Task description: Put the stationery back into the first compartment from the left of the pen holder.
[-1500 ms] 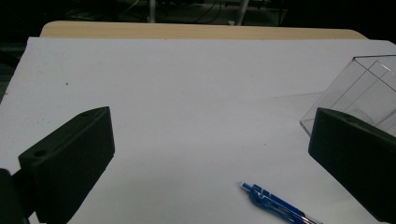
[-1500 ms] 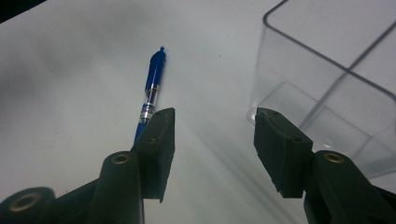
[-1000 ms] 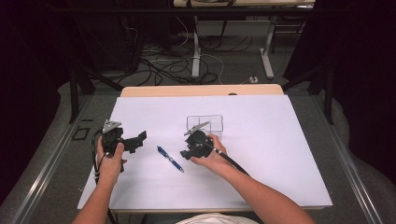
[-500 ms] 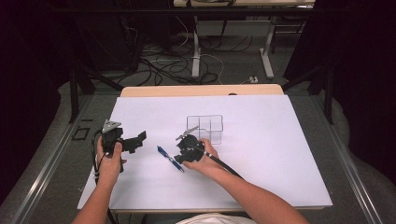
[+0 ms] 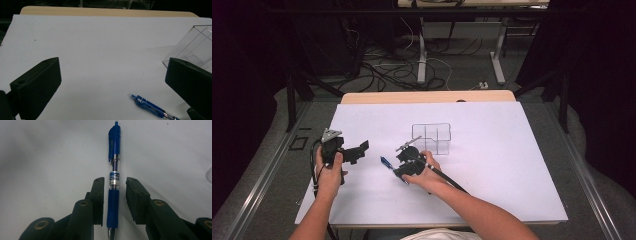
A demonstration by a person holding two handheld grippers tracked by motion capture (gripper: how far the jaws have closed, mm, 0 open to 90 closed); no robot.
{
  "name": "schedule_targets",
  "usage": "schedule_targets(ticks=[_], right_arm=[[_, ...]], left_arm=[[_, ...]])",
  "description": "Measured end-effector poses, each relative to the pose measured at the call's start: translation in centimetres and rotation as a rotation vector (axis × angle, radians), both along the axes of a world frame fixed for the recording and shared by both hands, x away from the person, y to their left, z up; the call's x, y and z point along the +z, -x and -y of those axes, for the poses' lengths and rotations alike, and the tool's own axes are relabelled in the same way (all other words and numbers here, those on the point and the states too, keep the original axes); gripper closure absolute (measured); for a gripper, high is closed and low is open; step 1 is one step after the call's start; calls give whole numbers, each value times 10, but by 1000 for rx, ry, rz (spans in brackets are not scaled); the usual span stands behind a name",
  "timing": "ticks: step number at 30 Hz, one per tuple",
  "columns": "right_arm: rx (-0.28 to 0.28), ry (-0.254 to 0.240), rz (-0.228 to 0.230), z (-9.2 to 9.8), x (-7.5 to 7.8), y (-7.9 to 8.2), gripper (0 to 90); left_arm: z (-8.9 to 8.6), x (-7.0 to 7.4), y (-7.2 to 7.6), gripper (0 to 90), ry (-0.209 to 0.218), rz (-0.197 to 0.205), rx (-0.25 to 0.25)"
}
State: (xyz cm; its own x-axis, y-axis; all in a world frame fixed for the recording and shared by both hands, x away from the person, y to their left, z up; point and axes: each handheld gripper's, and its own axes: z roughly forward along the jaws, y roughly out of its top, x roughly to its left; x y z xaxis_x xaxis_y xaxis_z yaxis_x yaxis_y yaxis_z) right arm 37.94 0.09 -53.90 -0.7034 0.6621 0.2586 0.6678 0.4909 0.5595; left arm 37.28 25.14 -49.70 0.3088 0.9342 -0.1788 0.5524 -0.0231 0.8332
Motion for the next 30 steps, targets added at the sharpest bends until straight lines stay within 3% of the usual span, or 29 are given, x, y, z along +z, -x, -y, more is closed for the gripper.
schedule_targets(ticks=[11, 15, 30], right_arm=[[-10, 42, -37, -3, -6, 0, 745], [-23, 33, -53, -4, -6, 1, 782], [-25, 55, -33, -8, -5, 4, 802]], left_arm=[[0, 0, 0, 2, -3, -2, -1], [0, -1, 0, 2, -4, -3, -2], [0, 0, 0, 1, 0, -1, -3]])
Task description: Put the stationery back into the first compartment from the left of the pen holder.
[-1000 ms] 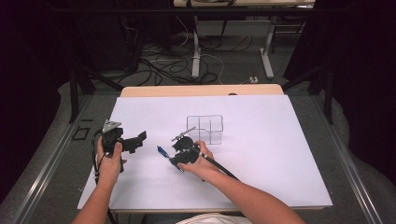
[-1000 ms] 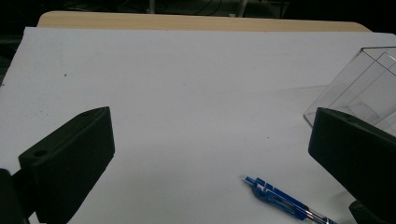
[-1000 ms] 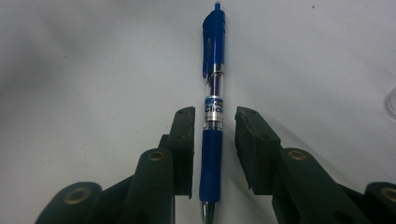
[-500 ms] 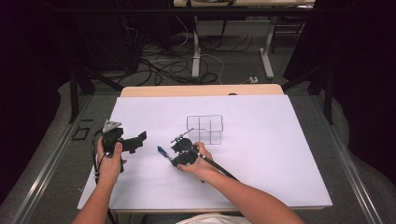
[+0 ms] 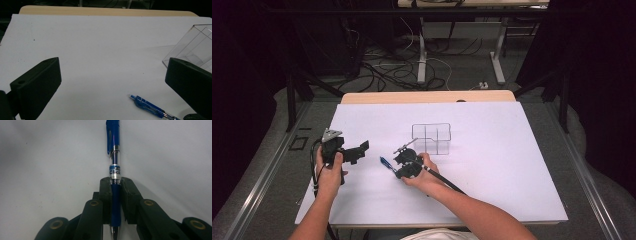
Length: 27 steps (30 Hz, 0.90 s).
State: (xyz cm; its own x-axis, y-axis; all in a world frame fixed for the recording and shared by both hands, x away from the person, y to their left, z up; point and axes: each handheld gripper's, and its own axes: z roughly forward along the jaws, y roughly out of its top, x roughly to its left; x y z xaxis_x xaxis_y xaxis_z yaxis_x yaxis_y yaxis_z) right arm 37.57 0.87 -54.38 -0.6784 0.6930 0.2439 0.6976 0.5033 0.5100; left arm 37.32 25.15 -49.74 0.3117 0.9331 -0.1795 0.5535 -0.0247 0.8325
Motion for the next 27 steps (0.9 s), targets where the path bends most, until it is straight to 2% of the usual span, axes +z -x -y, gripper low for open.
schedule_targets(ticks=[1, 5, 12, 17, 18, 22, 27], right_arm=[[0, 1, -5, 0, 1, 0, 802], [64, -22, 55, 0, 1, 0, 802], [127, -18, 120, 2, 7, 3, 803], [210, 9, 202, 7, 11, 5, 802], [211, 21, 210, 8, 13, 7, 802], [271, 52, 290, 14, 18, 9, 803], [317, 86, 336, 25, 26, 12, 802]], left_arm=[[0, 0, 0, 2, 0, 0, 0], [0, 0, 0, 2, 1, 0, 1], [-1, 0, 0, 2, 3, 6, 1], [-1, 0, 0, 4, -5, 22, 1], [0, 0, 0, 4, -4, 19, 1], [0, 0, 0, 8, -6, 27, -7], [0, 1, 0, 43, 0, 46, -4]])
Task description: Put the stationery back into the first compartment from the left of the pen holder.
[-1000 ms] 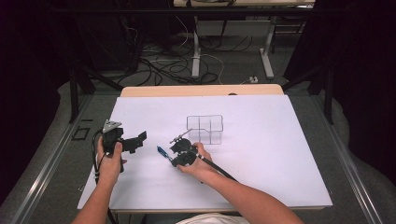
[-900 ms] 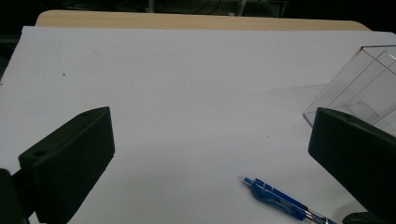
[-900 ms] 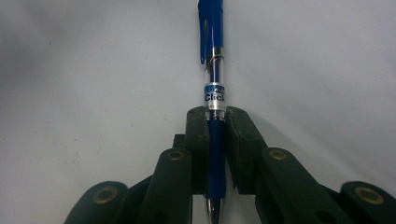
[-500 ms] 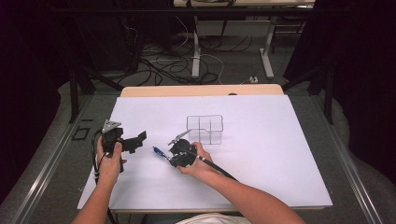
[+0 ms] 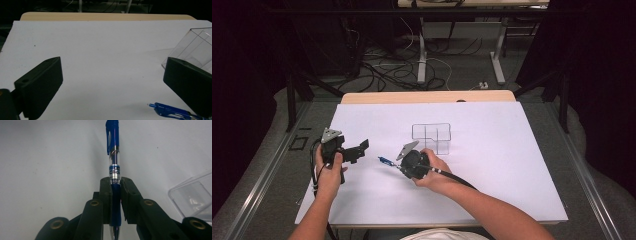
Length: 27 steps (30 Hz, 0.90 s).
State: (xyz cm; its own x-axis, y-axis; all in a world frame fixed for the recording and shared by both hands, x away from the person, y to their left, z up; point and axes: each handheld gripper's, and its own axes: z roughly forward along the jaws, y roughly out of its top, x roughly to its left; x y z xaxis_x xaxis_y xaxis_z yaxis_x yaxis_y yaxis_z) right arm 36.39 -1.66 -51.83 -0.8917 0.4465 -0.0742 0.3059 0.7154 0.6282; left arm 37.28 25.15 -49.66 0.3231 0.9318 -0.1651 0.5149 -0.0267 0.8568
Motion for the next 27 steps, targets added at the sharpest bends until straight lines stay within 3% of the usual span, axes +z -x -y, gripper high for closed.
schedule_targets(ticks=[4, 9, 16, 24, 27], right_arm=[[32, 23, 45, 9, 5, 2, 803], [77, 67, 126, 22, 10, 8, 802], [170, 171, 313, 38, 16, 22, 802], [273, 280, 522, 56, 19, 32, 802], [292, 303, 559, 61, 23, 33, 802]], left_arm=[[-1, -1, 0, 63, 35, -12, -7], [-1, -1, -1, 109, 41, -18, -11], [1, 2, 0, 135, 27, -17, -26], [6, 4, 1, 104, -16, -27, -50], [7, 5, 2, 94, -9, -21, -68]])
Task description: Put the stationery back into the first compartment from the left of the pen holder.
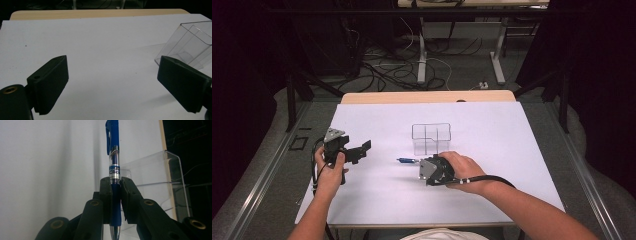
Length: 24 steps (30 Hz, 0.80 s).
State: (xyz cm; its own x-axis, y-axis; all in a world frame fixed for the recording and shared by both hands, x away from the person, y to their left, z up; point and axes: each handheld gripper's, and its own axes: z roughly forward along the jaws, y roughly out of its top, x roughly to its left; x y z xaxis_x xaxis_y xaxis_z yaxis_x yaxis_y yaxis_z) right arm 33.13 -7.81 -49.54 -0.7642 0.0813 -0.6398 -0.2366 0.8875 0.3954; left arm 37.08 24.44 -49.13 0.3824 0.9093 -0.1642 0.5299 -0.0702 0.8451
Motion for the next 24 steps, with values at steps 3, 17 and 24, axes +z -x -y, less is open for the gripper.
schedule_targets(ticks=[3, 17, 24], right_arm=[[19, 11, 25, 5, 4, 0, 802], [85, 108, 144, 23, 10, 4, 802], [112, 133, 188, 22, 12, 7, 802]], left_arm=[[2, 2, 0, 89, 0, -1, -7], [24, 16, 7, 155, -106, 66, -140], [41, 20, 11, 192, -169, 79, -237]])
